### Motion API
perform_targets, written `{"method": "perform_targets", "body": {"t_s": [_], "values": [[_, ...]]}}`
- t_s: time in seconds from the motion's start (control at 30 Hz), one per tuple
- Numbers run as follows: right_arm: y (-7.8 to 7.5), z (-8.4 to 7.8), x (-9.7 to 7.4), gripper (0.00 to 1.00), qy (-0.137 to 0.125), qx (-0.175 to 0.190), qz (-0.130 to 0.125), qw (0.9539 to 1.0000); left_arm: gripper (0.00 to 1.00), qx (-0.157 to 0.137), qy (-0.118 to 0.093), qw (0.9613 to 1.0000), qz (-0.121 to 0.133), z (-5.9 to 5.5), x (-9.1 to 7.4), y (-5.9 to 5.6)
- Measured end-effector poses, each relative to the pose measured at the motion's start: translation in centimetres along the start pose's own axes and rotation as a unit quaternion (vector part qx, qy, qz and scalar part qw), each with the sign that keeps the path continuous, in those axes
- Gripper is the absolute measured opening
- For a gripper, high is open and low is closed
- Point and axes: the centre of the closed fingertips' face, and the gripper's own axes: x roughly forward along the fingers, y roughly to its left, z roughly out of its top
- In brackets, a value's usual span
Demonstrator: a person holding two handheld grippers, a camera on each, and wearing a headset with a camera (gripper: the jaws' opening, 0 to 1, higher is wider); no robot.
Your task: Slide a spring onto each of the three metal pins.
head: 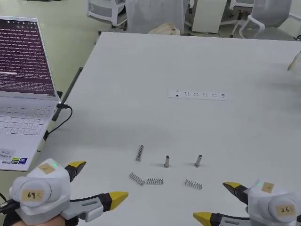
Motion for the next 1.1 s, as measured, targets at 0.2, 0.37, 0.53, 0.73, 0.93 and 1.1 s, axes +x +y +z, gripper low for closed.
{"method": "perform_targets", "body": {"t_s": [0.2, 0.37, 0.53, 0.73, 0.93, 1.1], "values": [[-0.02, 0.07, 0.08, 0.74, 0.000, -0.001, 0.001, 1.0000, 0.83, -0.001, 0.000, 1.0000, 0.002, -0.01, -0.10, 0.16], [0.05, 0.20, 0.16, 0.74, 0.000, -0.002, 0.002, 1.0000, 0.83, -0.003, -0.001, 1.0000, 0.004, -0.02, -0.21, 0.33], [0.00, 0.29, 0.18, 0.74, -0.001, -0.002, 0.001, 1.0000, 0.83, -0.002, -0.001, 1.0000, 0.004, 0.04, -0.20, 0.28], [0.02, 0.28, 0.04, 0.74, -0.001, -0.001, 0.000, 1.0000, 0.83, -0.003, -0.002, 1.0000, 0.006, 0.04, -0.29, 0.42], [-0.14, 0.23, 0.00, 0.74, 0.000, -0.002, -0.001, 1.0000, 0.83, -0.001, -0.002, 1.0000, 0.007, 0.04, -0.37, 0.63], [-0.15, 0.25, -0.04, 0.74, 0.000, -0.002, -0.002, 1.0000, 0.83, -0.001, -0.003, 1.0000, 0.007, 0.08, -0.36, 0.73]]}}
